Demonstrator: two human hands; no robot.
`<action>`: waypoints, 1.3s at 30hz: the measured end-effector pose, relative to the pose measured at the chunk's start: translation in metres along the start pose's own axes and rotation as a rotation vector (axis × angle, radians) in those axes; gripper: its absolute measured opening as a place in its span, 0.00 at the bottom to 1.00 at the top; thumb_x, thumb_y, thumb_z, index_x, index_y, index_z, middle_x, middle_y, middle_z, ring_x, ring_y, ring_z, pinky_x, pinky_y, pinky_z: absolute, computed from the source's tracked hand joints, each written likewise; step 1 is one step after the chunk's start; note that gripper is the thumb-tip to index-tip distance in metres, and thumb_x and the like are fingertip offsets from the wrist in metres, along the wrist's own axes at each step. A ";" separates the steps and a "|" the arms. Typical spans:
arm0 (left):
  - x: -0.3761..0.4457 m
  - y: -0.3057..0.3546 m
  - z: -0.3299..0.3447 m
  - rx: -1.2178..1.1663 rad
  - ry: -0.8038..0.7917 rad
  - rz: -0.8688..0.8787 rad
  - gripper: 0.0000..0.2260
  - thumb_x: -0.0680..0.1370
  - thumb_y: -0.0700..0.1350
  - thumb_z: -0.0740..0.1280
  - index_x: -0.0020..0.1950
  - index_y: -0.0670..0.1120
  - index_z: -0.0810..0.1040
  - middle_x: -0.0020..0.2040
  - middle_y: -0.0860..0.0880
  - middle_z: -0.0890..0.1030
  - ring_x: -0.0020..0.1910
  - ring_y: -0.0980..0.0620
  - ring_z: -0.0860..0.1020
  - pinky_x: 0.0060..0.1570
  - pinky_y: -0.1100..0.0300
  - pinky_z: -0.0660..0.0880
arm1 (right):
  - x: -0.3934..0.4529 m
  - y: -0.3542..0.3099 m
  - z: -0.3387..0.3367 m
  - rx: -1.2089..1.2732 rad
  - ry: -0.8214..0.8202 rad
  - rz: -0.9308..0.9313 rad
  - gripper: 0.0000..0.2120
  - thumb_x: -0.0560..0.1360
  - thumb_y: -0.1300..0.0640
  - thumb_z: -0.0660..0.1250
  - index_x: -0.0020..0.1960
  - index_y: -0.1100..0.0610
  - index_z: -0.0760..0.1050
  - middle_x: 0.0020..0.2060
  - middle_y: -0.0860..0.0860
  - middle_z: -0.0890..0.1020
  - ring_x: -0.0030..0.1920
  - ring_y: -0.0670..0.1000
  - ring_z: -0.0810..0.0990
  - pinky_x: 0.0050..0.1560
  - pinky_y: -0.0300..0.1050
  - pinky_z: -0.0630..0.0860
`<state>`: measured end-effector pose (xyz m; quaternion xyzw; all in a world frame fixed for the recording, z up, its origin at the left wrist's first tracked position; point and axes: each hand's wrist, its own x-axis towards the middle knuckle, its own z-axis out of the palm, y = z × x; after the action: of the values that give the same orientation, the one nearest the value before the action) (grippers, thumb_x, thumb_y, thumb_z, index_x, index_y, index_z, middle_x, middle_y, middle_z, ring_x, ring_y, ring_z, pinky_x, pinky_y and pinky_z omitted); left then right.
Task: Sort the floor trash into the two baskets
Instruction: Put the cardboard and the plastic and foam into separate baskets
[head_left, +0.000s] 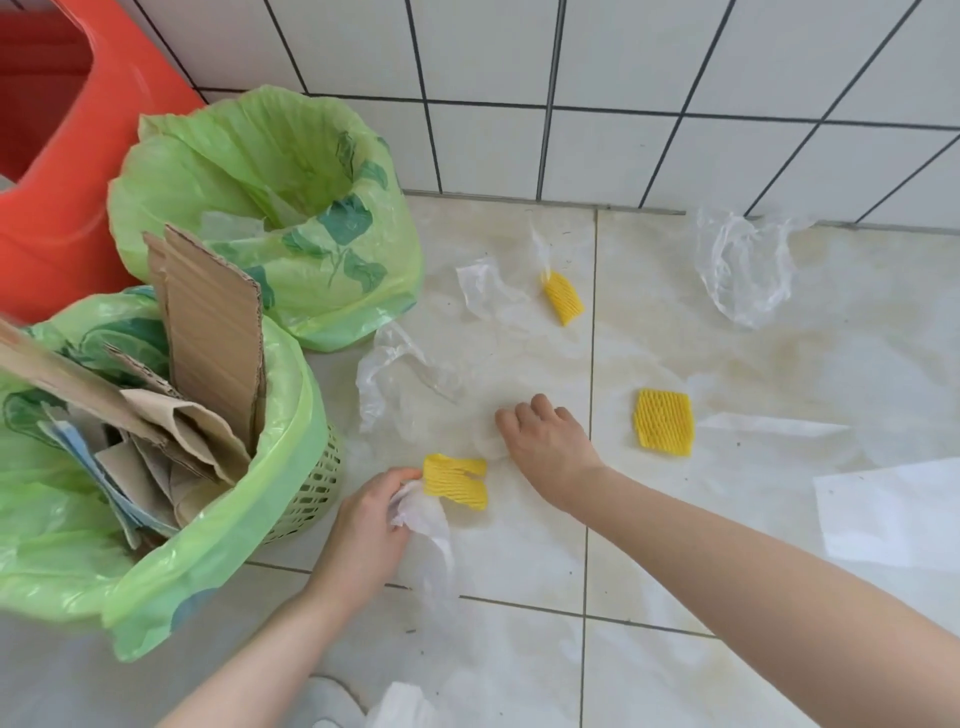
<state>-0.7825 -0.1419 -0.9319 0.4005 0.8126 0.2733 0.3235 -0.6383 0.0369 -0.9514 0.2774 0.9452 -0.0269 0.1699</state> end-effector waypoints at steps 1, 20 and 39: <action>-0.002 0.000 -0.001 -0.010 0.004 -0.018 0.18 0.71 0.31 0.65 0.56 0.49 0.80 0.49 0.55 0.82 0.48 0.61 0.79 0.48 0.68 0.73 | -0.003 0.002 -0.002 0.029 -0.033 0.004 0.24 0.56 0.64 0.73 0.52 0.58 0.73 0.40 0.53 0.77 0.42 0.57 0.77 0.36 0.45 0.65; 0.021 0.019 0.042 0.511 0.017 0.154 0.12 0.63 0.51 0.65 0.42 0.47 0.77 0.48 0.53 0.71 0.52 0.50 0.65 0.46 0.55 0.61 | -0.069 0.117 0.030 0.335 0.119 0.450 0.20 0.71 0.55 0.68 0.56 0.66 0.68 0.56 0.63 0.72 0.56 0.66 0.70 0.51 0.59 0.74; 0.026 0.034 0.057 0.284 -0.055 0.073 0.20 0.66 0.28 0.58 0.33 0.53 0.56 0.35 0.54 0.64 0.37 0.48 0.65 0.32 0.63 0.59 | -0.052 0.125 0.029 0.195 0.031 0.384 0.16 0.75 0.64 0.59 0.62 0.62 0.64 0.56 0.56 0.71 0.52 0.60 0.70 0.49 0.47 0.70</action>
<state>-0.7362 -0.0921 -0.9527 0.4788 0.8188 0.1558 0.2757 -0.5220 0.1112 -0.9560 0.4677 0.8705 -0.0812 0.1299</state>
